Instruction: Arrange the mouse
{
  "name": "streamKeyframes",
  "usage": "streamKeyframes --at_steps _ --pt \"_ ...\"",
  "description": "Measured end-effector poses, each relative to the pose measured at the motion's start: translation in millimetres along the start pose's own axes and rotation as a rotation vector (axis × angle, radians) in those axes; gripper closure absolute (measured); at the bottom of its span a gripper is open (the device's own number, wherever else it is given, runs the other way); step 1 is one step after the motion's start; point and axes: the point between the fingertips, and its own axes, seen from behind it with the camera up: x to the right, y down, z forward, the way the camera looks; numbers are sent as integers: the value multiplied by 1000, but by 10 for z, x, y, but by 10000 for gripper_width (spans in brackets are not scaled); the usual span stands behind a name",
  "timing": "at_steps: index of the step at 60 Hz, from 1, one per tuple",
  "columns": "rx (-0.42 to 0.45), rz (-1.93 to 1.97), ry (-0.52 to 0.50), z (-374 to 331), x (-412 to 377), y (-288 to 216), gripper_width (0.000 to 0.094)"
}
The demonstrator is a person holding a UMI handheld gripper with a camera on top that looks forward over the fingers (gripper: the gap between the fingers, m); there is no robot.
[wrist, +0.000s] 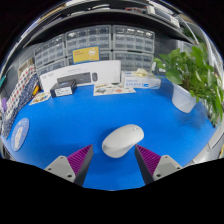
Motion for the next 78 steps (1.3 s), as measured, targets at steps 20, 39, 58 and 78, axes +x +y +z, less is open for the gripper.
streamKeyframes --at_steps 20,39,58,78 --pt "-63 -56 -139 566 -150 -436 158" --pt "-91 -120 -152 950 -331 -713 309" --pt "-43 -153 -82 1084 -306 -769 477" --pt "-75 -97 95 940 -405 -938 581"
